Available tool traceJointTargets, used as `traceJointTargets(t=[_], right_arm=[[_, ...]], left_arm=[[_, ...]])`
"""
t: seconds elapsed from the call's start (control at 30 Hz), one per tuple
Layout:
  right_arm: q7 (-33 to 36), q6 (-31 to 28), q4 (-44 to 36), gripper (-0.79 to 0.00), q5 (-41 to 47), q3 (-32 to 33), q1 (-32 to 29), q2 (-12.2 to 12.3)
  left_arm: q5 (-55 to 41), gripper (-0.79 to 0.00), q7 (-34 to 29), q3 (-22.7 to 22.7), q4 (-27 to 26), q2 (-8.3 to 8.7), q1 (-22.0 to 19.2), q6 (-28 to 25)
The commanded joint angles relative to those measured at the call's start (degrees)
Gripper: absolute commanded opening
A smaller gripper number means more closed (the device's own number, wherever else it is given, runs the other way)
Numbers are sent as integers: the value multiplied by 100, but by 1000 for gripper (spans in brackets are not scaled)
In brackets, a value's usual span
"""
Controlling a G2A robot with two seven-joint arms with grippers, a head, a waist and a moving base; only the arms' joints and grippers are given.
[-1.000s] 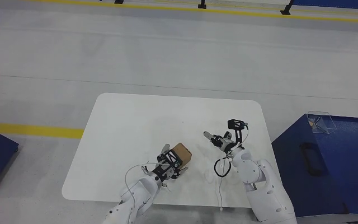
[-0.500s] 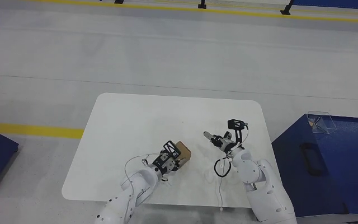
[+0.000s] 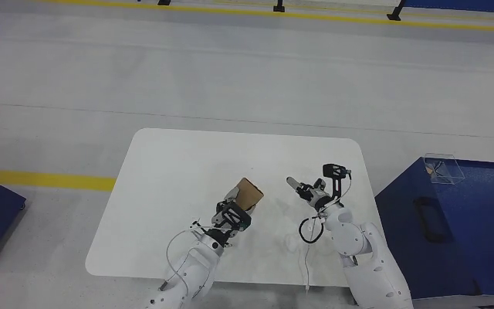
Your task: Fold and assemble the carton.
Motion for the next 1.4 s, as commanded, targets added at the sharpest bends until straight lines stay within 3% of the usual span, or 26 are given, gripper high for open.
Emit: traceJointTargets(t=[0.0, 0.27, 0.3, 0.4, 0.47, 0.63, 0.8, 1.1, 1.23, 1.27, 1.3, 1.37], right_arm=[[1, -1, 3, 0, -5, -2, 2, 0], [1, -1, 3, 0, -5, -2, 2, 0], [1, -1, 3, 0, -5, -2, 2, 0], [1, -1, 3, 0, -5, -2, 2, 0], [1, -1, 3, 0, -5, -2, 2, 0], [1, -1, 3, 0, -5, -2, 2, 0], [1, -1, 3, 0, -5, -2, 2, 0], [1, -1, 3, 0, -5, -2, 2, 0], [1, -1, 3, 0, -5, -2, 2, 0], [1, -1, 3, 0, -5, -2, 2, 0], [1, -1, 3, 0, -5, -2, 2, 0], [1, -1, 3, 0, -5, -2, 2, 0]], left_arm=[[-14, -785, -3, 1, 3, -1, -3, -18], [14, -785, -24, 4, 16, 1, -3, -40], [371, -785, -276, 5, 80, 10, -51, 5], [2534, -785, -1589, 438, 231, -67, -96, 1298], [3797, -785, -2359, 834, 550, -162, -89, 1845], [6006, -785, -3919, 1616, 1339, -462, -217, 2354], [6077, -785, -4356, 1994, 1810, -749, -342, 2119], [5424, -785, -4271, 2113, 2211, -1076, -514, 1336], [5090, -459, -4132, 2033, 2216, -1142, -530, 886], [5081, -154, -4134, 2020, 2222, -1154, -534, 796], [5053, 0, -4144, 2005, 2209, -1168, -527, 748], [4829, 0, -4025, 1974, 2107, -1196, -473, 636]])
